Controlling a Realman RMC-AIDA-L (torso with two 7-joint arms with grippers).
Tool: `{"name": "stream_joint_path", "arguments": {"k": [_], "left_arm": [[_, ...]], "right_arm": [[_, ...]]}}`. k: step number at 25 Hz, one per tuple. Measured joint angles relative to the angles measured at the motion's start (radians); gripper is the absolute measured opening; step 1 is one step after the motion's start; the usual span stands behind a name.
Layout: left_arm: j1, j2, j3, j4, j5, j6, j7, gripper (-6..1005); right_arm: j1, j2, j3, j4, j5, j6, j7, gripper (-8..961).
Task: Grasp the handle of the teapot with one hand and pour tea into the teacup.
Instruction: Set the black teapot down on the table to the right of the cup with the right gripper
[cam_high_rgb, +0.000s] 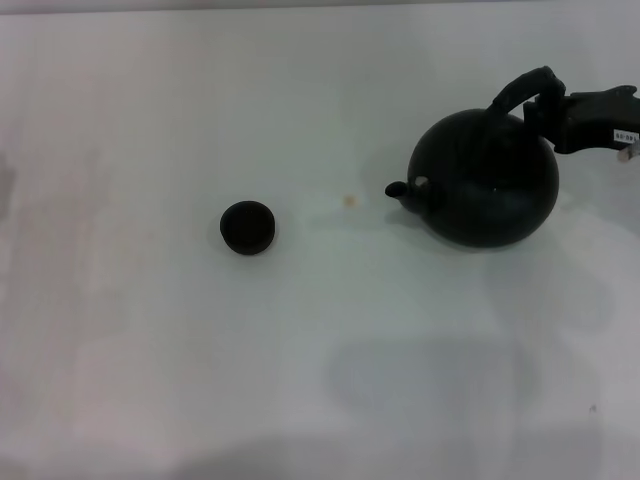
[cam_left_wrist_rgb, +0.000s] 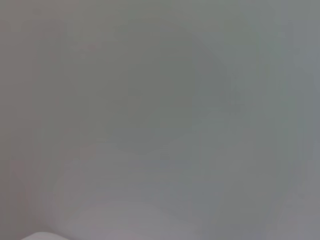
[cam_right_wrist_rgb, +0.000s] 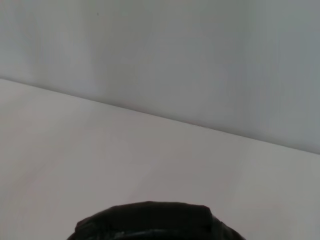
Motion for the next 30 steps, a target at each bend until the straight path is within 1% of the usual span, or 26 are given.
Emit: {"name": "stream_joint_path", "arguments": {"k": [14,27,30], "left_arm": [[0.0,0.0,0.0,0.002,0.001,-0.006,-0.002,887],[0.007,0.0,0.0,-0.003,0.0,-0.011,-0.002,887],[0.008,0.0,0.0,-0.004,0.0,-0.013,-0.002,888]], "right_arm": [[0.003,-0.001,-0.012,0.014,-0.008,0.003,0.0,117],[-0.008,0.001,-0.011,0.0,-0.008,-0.007,-0.003,148],[-0.009,0.001,-0.011,-0.001,-0.007,-0.008,-0.003,212]]}}
